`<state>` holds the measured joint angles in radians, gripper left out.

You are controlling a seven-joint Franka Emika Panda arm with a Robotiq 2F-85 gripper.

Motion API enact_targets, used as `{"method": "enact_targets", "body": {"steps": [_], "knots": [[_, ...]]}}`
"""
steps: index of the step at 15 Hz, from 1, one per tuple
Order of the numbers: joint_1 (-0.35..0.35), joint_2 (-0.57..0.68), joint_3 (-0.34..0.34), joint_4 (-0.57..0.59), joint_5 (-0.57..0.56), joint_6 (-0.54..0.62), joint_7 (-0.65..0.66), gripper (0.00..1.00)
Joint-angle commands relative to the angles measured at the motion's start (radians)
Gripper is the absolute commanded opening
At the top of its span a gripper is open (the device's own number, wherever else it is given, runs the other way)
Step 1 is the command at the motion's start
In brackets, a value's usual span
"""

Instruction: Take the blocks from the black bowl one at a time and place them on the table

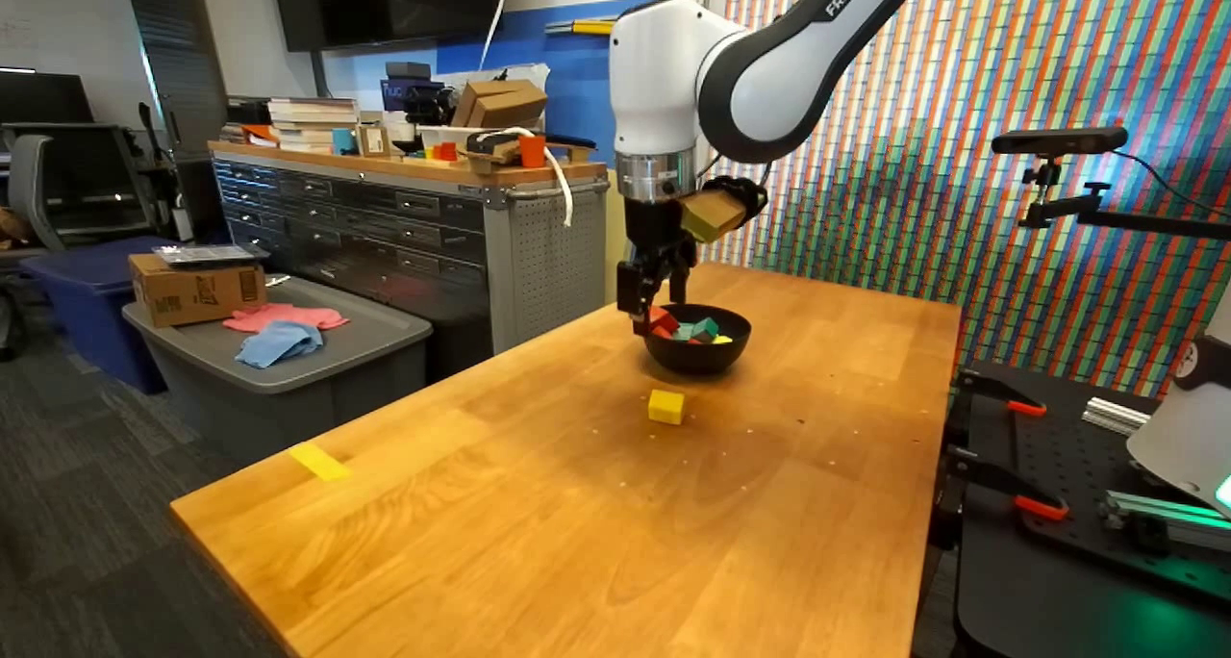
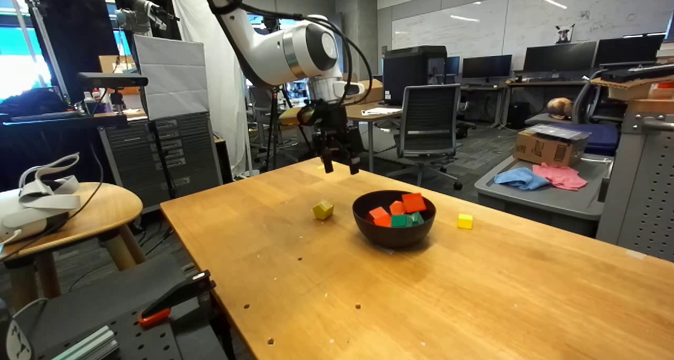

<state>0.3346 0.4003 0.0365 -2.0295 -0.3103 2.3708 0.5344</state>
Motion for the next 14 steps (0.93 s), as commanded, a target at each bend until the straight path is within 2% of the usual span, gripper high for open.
{"method": "enact_targets", "body": {"steps": [1, 7, 8, 11, 14], "knots": [[-0.051, -0.142, -0.015, -0.056, 0.05, -0.065, -0.012, 1.0], [-0.197, -0.173, -0.037, -0.047, 0.211, -0.164, -0.067, 1.0], [-0.17, -0.156, -0.034, -0.037, 0.148, -0.138, -0.022, 1.0], [-0.204, -0.156, -0.04, -0.044, 0.184, -0.148, -0.051, 1.0], [-0.203, -0.11, -0.057, -0.052, 0.17, -0.047, 0.013, 1.0]]}}
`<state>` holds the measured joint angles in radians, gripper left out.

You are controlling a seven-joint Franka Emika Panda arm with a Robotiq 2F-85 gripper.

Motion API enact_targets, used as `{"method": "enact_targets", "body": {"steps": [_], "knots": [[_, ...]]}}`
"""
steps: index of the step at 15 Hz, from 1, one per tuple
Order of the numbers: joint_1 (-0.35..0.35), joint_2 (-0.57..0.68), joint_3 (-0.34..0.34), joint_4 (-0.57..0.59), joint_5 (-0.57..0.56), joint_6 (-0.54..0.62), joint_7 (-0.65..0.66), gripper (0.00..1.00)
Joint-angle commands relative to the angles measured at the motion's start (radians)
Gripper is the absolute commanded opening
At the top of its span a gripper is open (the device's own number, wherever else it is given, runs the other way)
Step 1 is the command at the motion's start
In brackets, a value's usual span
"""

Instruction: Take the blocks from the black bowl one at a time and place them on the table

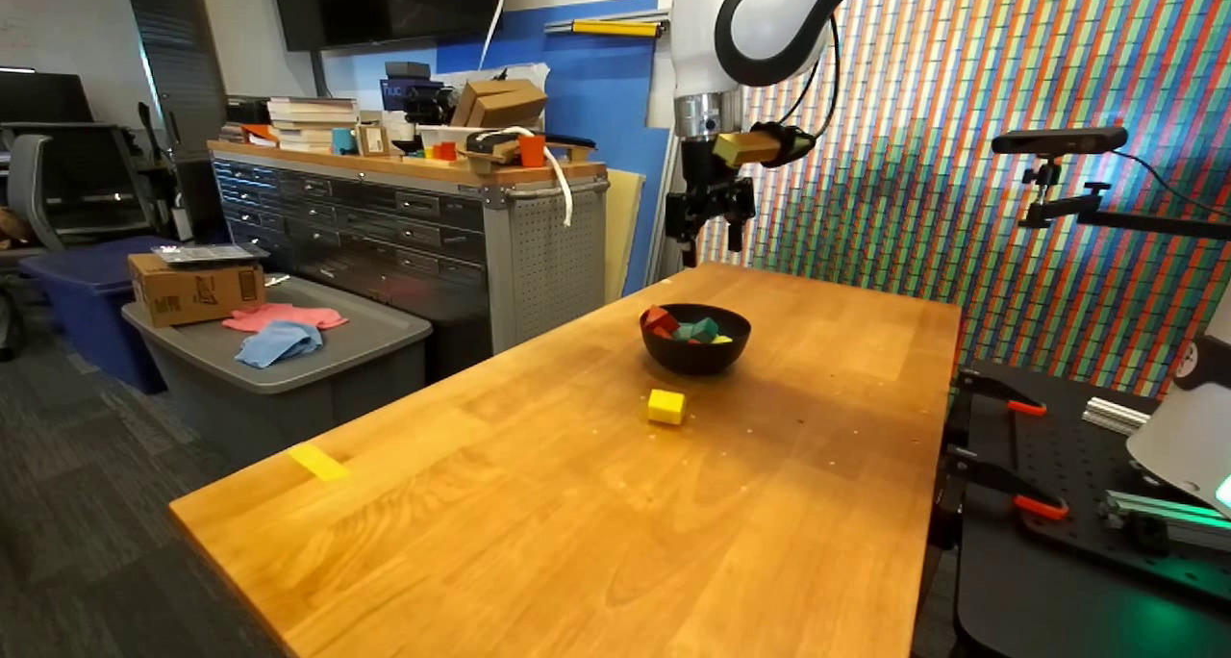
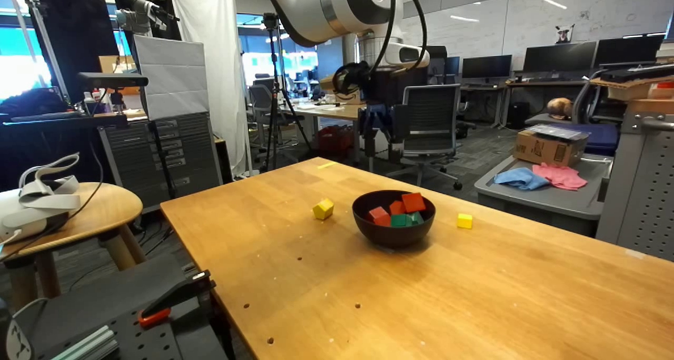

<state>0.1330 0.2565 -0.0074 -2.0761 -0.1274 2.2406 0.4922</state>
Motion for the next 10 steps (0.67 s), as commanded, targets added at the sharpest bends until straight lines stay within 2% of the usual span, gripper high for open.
{"method": "enact_targets", "body": {"steps": [1, 4, 10], "knots": [[0.003, 0.054, -0.023, -0.009, -0.02, 0.128, 0.092, 1.0], [0.026, 0.117, -0.058, -0.016, -0.058, 0.241, 0.196, 1.0], [0.074, 0.205, -0.126, -0.019, -0.11, 0.337, 0.314, 1.0]]}}
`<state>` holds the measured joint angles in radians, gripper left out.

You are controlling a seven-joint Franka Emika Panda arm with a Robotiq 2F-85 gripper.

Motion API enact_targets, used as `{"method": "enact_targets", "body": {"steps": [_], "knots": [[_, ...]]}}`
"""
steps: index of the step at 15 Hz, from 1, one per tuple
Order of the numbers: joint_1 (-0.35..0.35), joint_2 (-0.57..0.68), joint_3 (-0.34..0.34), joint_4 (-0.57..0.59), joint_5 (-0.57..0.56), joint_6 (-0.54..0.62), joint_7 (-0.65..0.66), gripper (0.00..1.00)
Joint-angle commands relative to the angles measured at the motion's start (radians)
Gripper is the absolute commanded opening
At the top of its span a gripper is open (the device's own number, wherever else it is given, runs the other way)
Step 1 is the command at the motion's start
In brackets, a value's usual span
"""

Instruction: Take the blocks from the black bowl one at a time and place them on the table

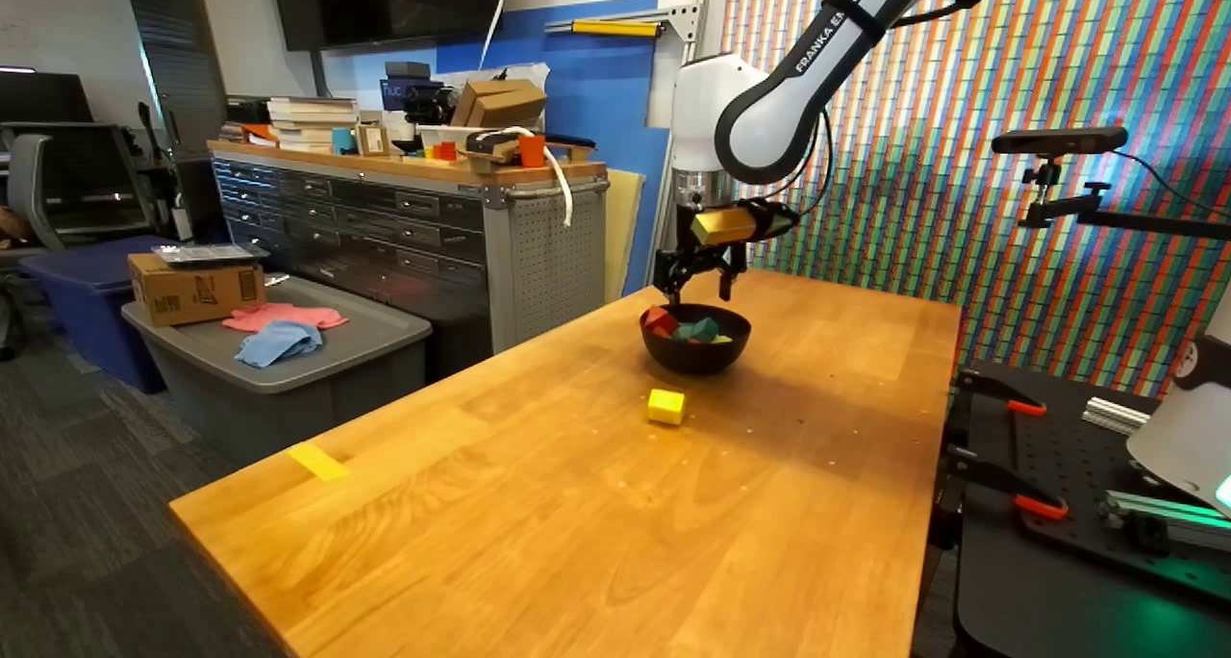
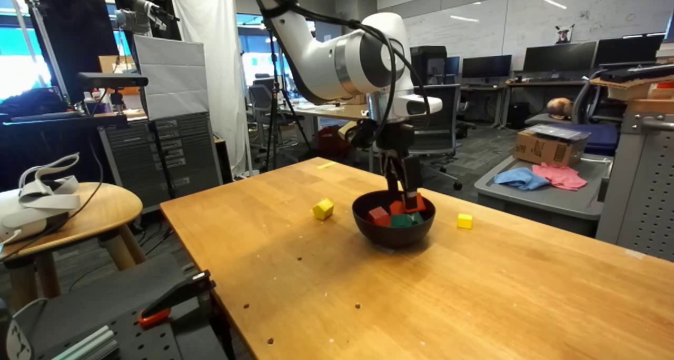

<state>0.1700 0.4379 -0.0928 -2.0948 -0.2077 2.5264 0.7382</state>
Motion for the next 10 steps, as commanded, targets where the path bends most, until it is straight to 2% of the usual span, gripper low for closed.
{"method": "enact_targets", "body": {"steps": [1, 3, 4, 7, 9, 10], "knots": [[0.048, 0.032, -0.052, -0.002, -0.039, 0.066, 0.089, 0.96], [0.06, 0.046, -0.062, -0.006, -0.039, 0.086, 0.112, 0.71], [0.065, 0.052, -0.066, -0.008, -0.036, 0.096, 0.123, 0.68], [0.073, 0.063, -0.068, -0.013, -0.024, 0.098, 0.138, 0.41], [0.072, 0.067, -0.067, -0.018, -0.02, 0.091, 0.142, 0.3], [0.074, 0.065, -0.07, -0.02, -0.024, 0.09, 0.147, 0.31]]}}
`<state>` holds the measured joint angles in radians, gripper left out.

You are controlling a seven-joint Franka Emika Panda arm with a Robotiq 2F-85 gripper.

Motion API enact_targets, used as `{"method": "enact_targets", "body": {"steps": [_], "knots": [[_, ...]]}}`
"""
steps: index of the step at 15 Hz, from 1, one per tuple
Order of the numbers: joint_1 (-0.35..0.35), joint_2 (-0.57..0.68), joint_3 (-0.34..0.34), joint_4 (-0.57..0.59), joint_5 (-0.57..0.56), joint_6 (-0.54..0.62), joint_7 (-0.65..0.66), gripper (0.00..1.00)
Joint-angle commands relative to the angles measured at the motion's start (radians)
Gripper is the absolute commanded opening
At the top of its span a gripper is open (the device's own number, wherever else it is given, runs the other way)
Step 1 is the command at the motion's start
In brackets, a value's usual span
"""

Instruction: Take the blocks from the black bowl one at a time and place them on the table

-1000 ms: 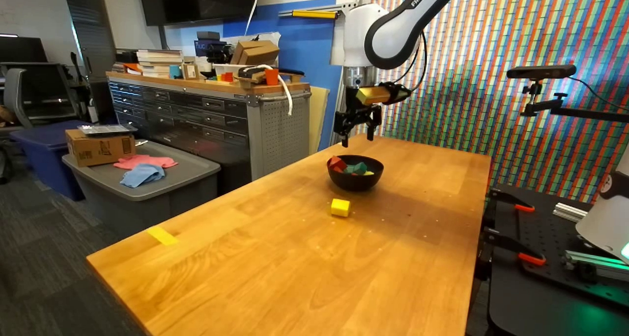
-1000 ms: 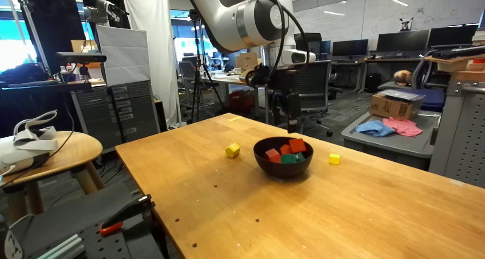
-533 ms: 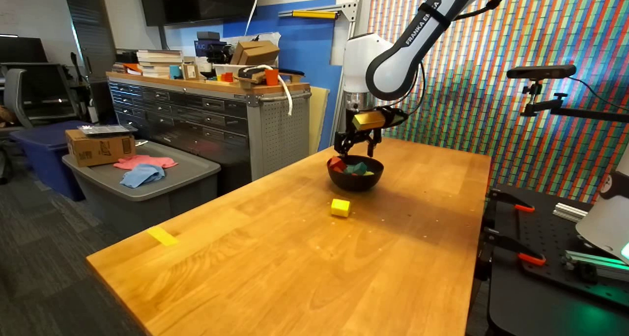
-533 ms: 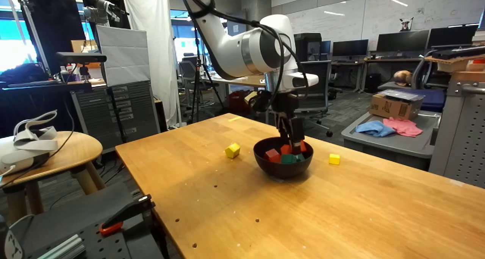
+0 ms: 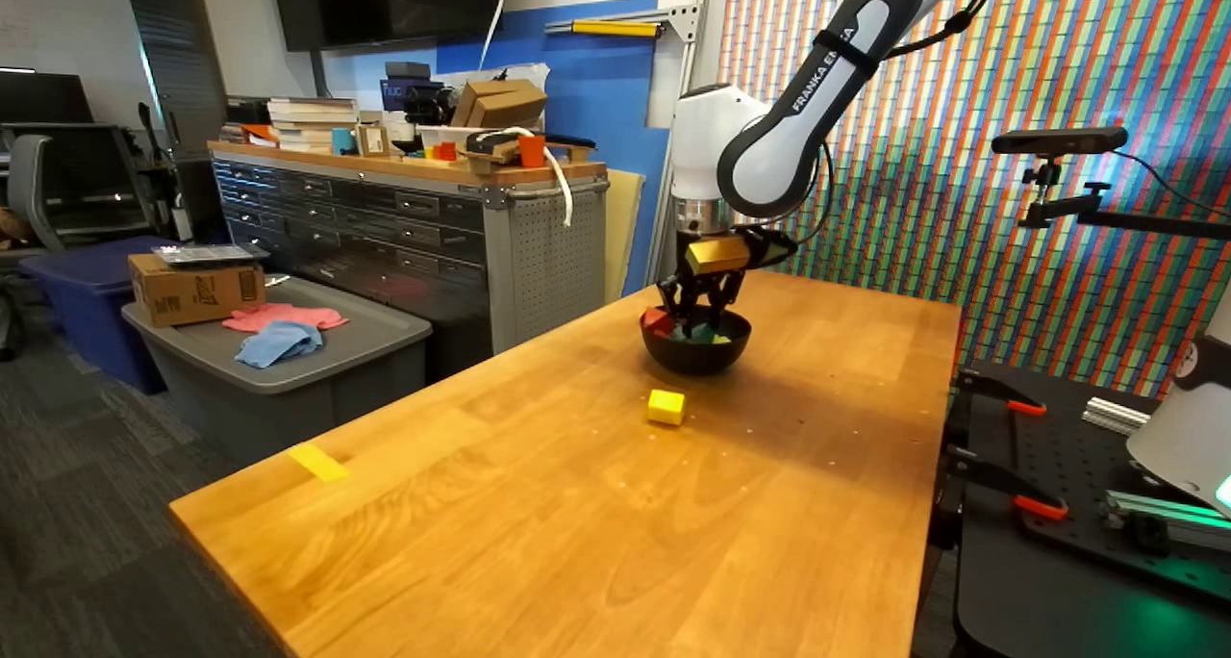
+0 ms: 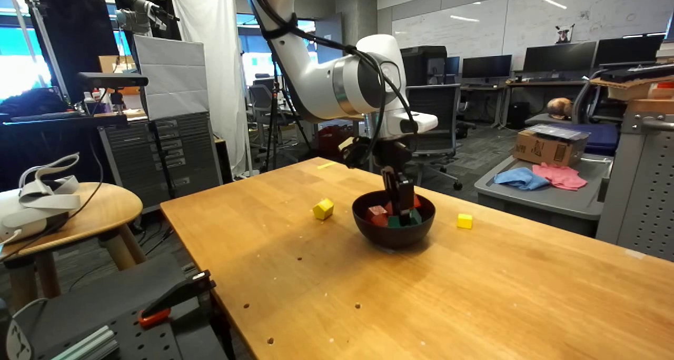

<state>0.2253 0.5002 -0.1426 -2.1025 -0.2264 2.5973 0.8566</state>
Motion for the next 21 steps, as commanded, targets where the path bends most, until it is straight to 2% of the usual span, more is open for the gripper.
{"method": "enact_targets", "body": {"steps": [1, 3, 5, 6, 7, 9, 17, 18, 19, 20, 21], "knots": [[0.018, -0.001, -0.022, -0.015, -0.006, 0.02, 0.029, 0.23], [0.017, -0.004, -0.023, -0.021, -0.005, 0.022, 0.033, 0.09], [0.018, -0.013, -0.023, -0.026, -0.007, 0.027, 0.038, 0.12], [0.02, -0.016, -0.026, -0.026, -0.013, 0.027, 0.042, 0.1], [0.019, -0.015, -0.024, -0.027, -0.012, 0.022, 0.039, 0.36], [0.017, -0.01, -0.018, -0.028, -0.007, 0.022, 0.033, 0.36], [0.009, 0.023, -0.005, -0.042, 0.022, 0.031, 0.026, 0.97], [0.009, 0.024, -0.004, -0.041, 0.025, 0.032, 0.026, 1.0], [0.011, 0.025, -0.003, -0.039, 0.029, 0.036, 0.027, 1.0], [0.013, 0.027, -0.003, -0.039, 0.031, 0.042, 0.028, 0.95], [0.014, 0.029, -0.003, -0.038, 0.033, 0.046, 0.027, 0.72]]}}
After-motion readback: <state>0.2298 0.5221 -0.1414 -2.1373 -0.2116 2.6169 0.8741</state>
